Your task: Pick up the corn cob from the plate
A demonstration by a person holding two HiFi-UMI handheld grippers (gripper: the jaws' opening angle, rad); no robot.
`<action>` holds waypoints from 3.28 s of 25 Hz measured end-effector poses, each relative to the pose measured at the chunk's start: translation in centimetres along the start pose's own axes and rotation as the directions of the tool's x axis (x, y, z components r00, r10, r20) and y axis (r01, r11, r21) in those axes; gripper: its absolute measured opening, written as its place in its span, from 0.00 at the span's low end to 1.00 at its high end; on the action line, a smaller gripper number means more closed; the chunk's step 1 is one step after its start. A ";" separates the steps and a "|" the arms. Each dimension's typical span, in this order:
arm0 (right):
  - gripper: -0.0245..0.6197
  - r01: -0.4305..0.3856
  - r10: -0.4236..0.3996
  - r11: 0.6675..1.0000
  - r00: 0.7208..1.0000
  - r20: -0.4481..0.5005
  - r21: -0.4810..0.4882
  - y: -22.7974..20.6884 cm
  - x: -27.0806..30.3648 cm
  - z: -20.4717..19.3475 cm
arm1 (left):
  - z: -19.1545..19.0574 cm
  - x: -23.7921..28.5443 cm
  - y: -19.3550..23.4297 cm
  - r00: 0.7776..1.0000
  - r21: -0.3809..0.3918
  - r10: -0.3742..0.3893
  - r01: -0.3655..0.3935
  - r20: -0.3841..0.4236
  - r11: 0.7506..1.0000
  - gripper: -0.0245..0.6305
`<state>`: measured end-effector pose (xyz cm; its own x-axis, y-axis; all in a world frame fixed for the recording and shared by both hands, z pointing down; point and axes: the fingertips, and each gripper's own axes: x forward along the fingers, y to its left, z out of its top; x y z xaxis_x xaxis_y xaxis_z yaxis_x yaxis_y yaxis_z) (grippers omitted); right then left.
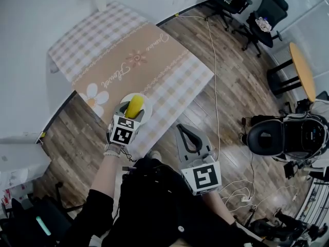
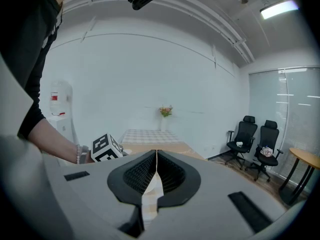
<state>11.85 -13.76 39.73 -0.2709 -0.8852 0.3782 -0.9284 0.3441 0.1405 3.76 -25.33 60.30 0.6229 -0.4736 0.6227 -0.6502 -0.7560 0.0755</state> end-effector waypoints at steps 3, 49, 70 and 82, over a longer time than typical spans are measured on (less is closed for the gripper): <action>0.10 -0.019 0.019 1.000 1.000 0.012 -0.011 0.5 0.2 0.4 | 0.6 -1.3 0.1 1.000 -0.001 0.013 -0.013 0.026 1.000 0.43; 0.10 -0.154 0.171 0.983 0.963 0.209 -0.096 2.8 4.4 7.0 | 10.9 -22.4 -0.4 0.896 0.093 0.203 -0.260 0.396 0.961 0.44; 0.10 -0.166 0.189 0.978 0.964 0.185 -0.129 2.7 4.3 6.3 | 12.2 -23.3 -1.3 0.875 0.121 0.201 -0.279 0.440 0.953 0.43; 0.10 -0.175 0.198 0.975 0.964 0.176 -0.139 2.9 4.1 6.3 | 12.2 -22.8 -1.9 0.883 0.145 0.188 -0.273 0.431 0.951 0.43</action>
<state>6.47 -18.35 35.93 -0.4898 -0.8404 0.2318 -0.8221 0.5338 0.1981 -3.92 -18.63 36.42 0.6153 -0.7544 0.2285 -0.7252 -0.6554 -0.2110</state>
